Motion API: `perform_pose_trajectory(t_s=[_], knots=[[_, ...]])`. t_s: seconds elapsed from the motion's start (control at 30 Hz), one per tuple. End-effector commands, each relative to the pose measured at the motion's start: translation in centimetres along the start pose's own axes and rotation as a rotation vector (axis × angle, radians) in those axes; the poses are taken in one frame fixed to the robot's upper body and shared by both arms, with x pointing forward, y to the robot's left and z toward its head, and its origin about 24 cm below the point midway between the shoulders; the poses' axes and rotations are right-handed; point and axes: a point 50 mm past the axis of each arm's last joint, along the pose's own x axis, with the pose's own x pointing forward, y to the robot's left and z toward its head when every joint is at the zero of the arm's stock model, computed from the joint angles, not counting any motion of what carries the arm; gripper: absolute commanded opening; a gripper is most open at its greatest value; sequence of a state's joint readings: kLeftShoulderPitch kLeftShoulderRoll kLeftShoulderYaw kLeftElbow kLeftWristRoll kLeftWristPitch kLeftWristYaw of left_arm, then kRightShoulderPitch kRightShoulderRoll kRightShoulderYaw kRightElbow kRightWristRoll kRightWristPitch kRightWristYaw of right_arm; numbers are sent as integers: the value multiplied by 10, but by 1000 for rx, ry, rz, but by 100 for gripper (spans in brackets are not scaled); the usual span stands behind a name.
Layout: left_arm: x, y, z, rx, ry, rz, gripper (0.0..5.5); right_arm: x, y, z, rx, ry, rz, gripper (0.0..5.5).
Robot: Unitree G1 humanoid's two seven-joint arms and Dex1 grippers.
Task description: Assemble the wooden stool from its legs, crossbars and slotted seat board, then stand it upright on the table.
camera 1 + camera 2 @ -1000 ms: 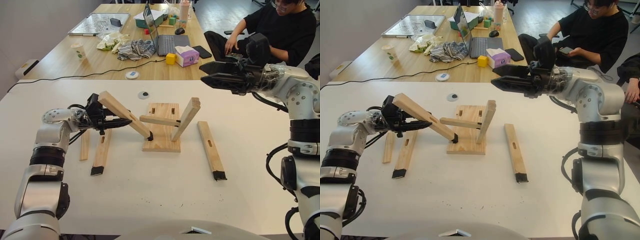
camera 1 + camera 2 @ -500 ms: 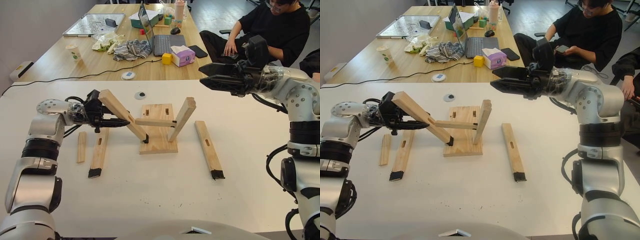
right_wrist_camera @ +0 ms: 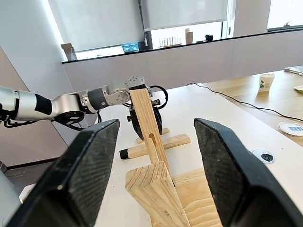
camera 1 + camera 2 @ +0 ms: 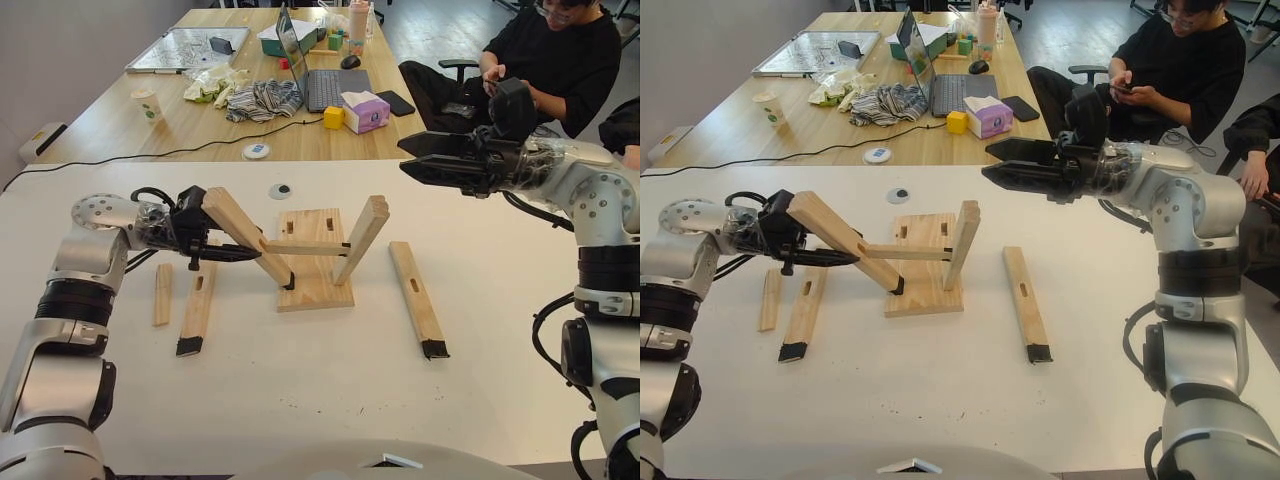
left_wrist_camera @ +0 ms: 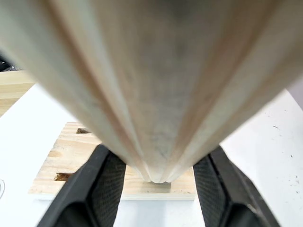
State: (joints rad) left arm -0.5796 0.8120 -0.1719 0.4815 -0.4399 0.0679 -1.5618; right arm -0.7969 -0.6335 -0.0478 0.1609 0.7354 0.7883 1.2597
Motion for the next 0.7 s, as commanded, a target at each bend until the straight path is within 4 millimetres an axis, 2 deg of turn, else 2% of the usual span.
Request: perform_pose_trajectory(t_s=[0.03, 0.4, 0.53, 0.7], knots=[[15, -24, -47, -171, 195, -109, 201, 4, 1, -2, -6, -2, 8, 289], [34, -12, -35, -172, 227, -139, 201, 5, 1, -5, -13, 3, 0, 289], [43, -8, -33, -180, 304, -188, 201, 4, 2, -7, -18, -1, -12, 289], [61, -14, -47, -159, 456, -262, 201, 3, 4, -9, -21, -7, -26, 289]])
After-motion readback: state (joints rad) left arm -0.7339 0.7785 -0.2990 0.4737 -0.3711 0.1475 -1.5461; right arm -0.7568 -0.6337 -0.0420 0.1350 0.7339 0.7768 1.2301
